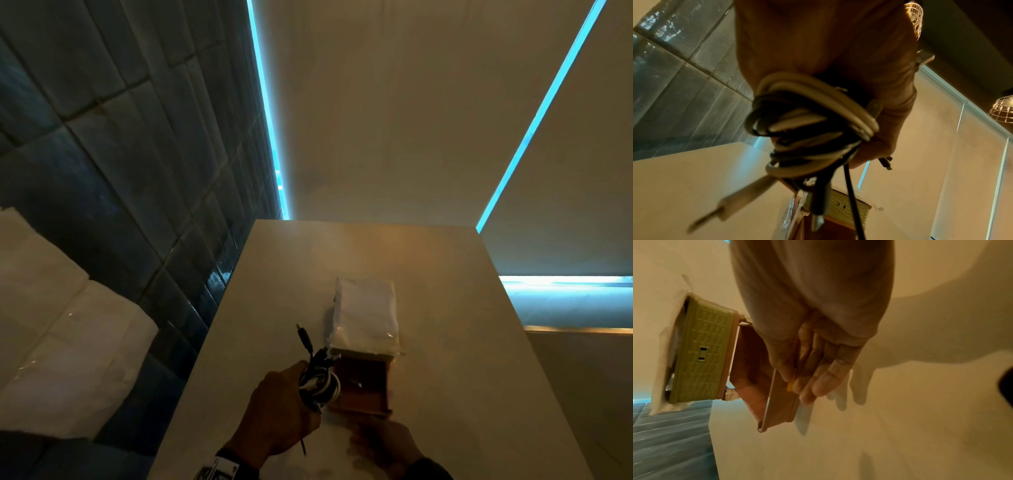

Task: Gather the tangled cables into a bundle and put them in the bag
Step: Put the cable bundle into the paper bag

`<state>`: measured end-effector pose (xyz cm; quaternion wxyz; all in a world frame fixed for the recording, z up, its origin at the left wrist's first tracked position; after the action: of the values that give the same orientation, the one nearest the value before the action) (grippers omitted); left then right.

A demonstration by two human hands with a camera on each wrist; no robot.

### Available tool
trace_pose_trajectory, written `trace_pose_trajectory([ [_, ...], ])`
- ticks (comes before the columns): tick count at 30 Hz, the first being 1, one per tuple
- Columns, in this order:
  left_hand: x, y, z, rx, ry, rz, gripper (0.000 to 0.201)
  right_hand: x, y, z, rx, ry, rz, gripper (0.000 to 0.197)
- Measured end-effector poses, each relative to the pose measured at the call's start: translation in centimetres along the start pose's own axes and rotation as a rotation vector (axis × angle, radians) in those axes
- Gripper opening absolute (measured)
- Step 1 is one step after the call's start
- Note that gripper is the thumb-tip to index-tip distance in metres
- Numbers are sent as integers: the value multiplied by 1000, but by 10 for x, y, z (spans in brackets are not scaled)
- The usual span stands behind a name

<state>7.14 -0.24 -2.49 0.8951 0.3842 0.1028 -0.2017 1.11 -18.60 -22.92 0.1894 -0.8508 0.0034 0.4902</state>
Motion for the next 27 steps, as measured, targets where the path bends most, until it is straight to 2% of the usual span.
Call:
trace_pose_trajectory([
  [5,3,-6,0,8,-4,-38,62,-2,1,17,42,-39,-36,26],
  [7,5,-8,-2,5,-1,-38,68,-3,0,22,70,-44,-58,34],
  [10,7,-10,-1,31,-5,-45,65,0,1,27,79,-40,-74,47],
  [15,10,-14,7,137,-57,-80,69,-13,-5,26,70,-70,-117,54],
  [18,8,-13,29,246,-208,-114,72,-29,-18,18,-7,-125,-248,48],
  [20,8,-15,41,316,-316,-148,63,-45,-28,-2,-91,-138,-302,57],
  [22,5,-22,51,445,-442,-192,52,-54,-36,-36,-173,-41,-266,62],
  [24,4,-31,62,625,-589,-193,52,-69,-52,-69,-176,55,-319,65],
  [25,2,-35,69,703,-668,-165,50,-80,-62,-83,-194,91,-391,66],
  [27,-7,-40,89,798,-820,-143,32,-96,-57,-106,-178,192,-410,68],
])
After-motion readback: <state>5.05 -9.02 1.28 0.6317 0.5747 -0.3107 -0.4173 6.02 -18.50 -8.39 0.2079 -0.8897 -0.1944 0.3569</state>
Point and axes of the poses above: each hand's wrist, its own x-axis towards the middle knuckle, its own y-axis out of the back of the hand, z = x × y, the point moved 10 cm from there along x, towards the middle knuckle, and after that the axes turned 7 degrees about -z, right-handed, at the moved point
